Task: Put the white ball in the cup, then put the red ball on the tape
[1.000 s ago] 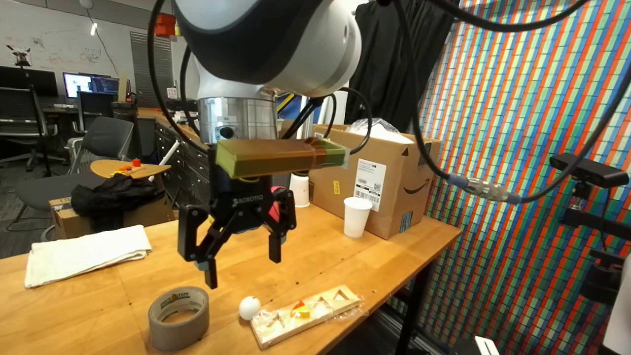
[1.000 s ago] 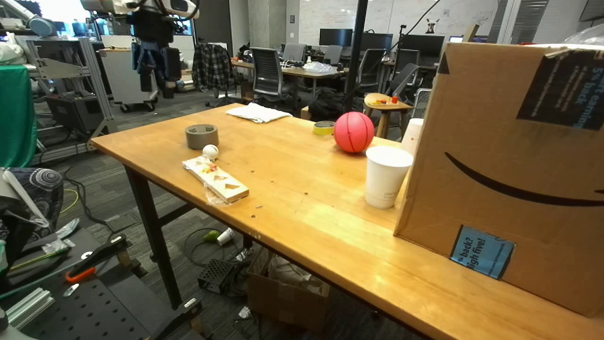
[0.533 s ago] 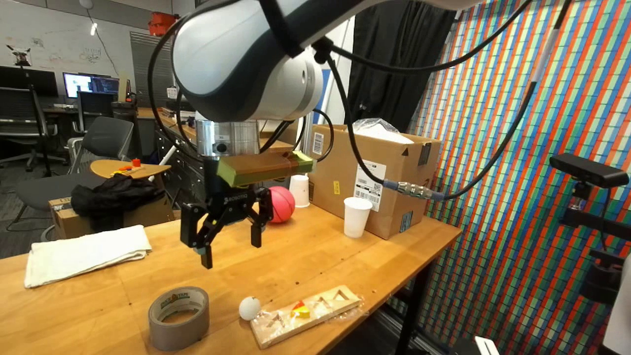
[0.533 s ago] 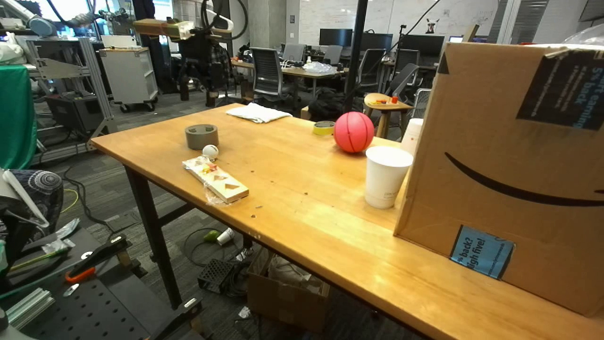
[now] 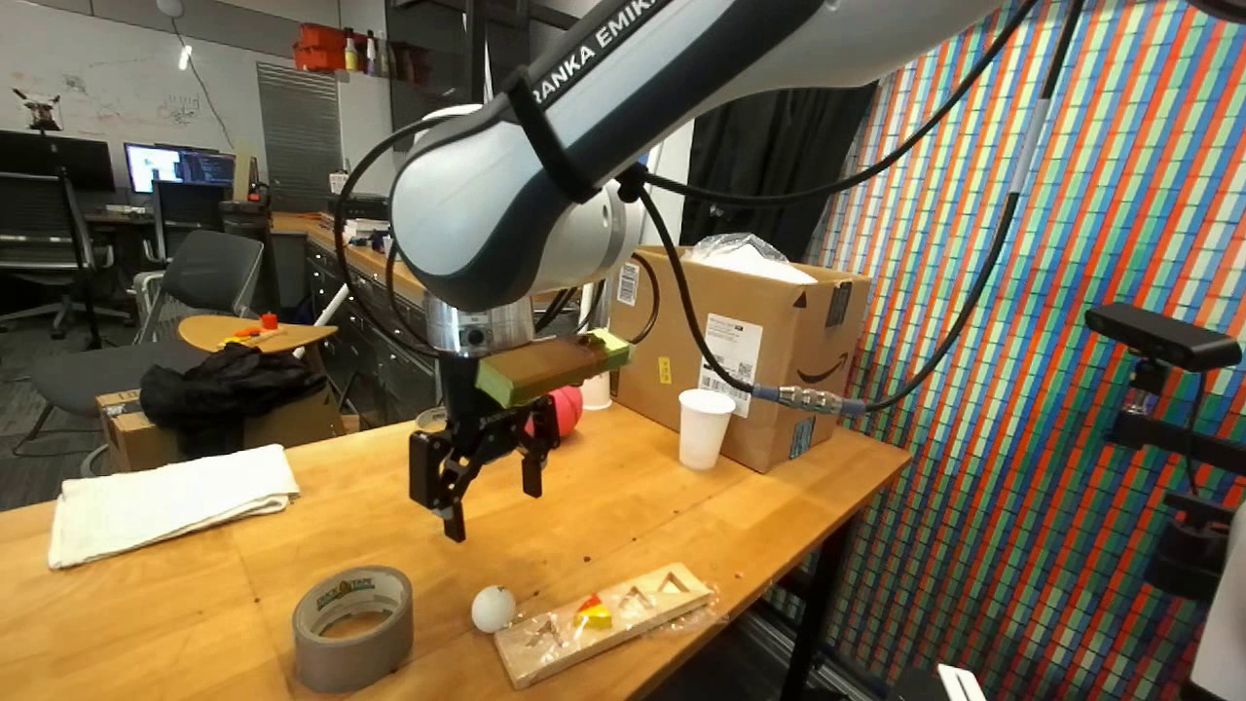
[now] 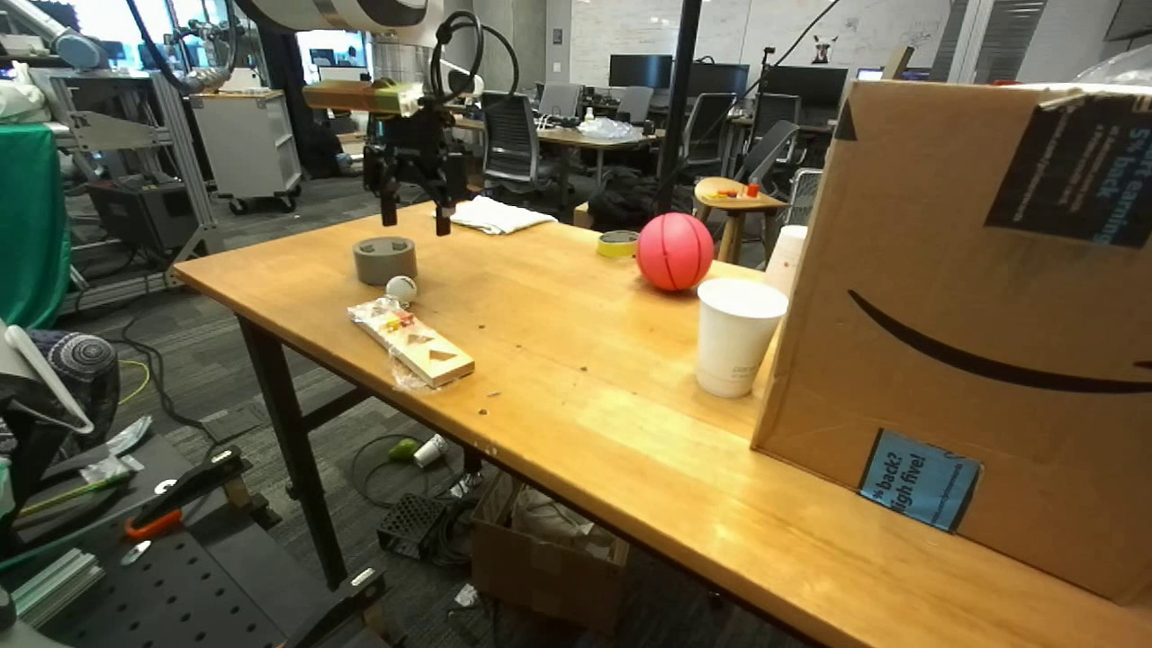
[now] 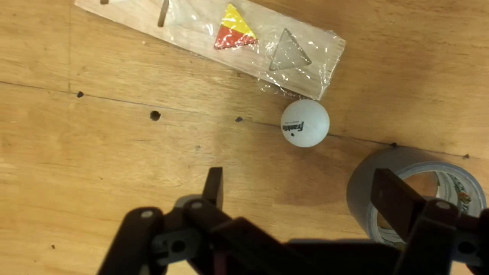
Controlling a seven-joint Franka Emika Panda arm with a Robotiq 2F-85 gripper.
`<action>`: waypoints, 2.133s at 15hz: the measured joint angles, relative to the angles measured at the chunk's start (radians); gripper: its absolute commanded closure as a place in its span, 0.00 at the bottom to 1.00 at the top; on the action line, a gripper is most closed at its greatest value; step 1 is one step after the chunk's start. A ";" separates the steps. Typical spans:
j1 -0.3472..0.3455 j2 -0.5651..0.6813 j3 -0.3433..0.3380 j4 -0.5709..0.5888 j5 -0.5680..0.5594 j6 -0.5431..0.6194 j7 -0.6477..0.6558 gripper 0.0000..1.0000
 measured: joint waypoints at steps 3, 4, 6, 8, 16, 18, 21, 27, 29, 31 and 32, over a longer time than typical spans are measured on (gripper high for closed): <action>0.004 0.003 0.000 -0.027 -0.013 0.031 0.000 0.00; 0.007 0.003 0.001 -0.037 -0.014 0.039 0.000 0.00; 0.015 0.006 0.002 -0.055 -0.017 0.055 0.000 0.00; 0.023 0.010 0.003 -0.072 -0.017 0.069 0.000 0.00; 0.045 0.049 0.004 -0.085 -0.042 0.091 0.000 0.00; 0.047 0.062 0.004 -0.077 -0.047 0.091 0.000 0.00; 0.050 0.087 0.004 -0.061 -0.048 0.091 0.000 0.00; 0.050 0.139 0.001 -0.033 -0.048 0.091 0.000 0.34; 0.050 0.151 -0.001 -0.027 -0.048 0.091 0.000 0.51; 0.050 0.156 -0.002 -0.024 -0.048 0.091 0.000 0.65; 0.050 0.158 -0.002 -0.022 -0.048 0.091 0.000 0.73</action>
